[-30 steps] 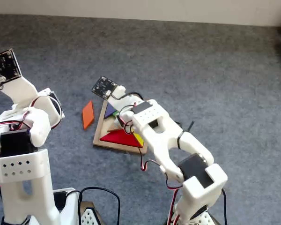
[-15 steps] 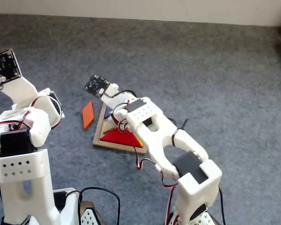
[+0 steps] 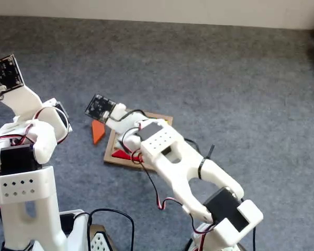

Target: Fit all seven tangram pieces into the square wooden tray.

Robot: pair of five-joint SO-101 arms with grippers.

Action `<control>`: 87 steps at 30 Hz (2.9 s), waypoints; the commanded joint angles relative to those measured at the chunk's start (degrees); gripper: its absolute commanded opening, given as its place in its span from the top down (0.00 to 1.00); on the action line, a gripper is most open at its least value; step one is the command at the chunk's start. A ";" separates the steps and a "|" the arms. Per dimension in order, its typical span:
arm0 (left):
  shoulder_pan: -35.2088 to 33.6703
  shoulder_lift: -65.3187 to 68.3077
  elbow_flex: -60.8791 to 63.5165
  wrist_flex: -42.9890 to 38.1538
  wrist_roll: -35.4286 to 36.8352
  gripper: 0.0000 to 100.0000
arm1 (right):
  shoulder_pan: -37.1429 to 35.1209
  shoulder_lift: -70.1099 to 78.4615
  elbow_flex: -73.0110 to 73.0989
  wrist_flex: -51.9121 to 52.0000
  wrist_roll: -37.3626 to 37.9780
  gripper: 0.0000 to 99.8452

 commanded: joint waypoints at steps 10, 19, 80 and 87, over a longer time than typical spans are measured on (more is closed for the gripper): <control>-0.75 -1.36 -0.22 -0.97 0.00 0.96 | -0.75 7.87 -1.63 -7.78 -0.53 0.99; -0.75 -1.36 -0.22 -0.97 0.00 0.96 | 4.18 12.00 -4.97 -7.60 -0.09 0.99; 8.75 68.70 -32.84 11.43 -8.97 0.73 | 33.89 -58.07 45.23 14.37 -1.67 0.99; 8.57 78.90 -39.52 11.25 -5.71 0.76 | 33.89 -61.76 49.27 14.37 -1.67 0.99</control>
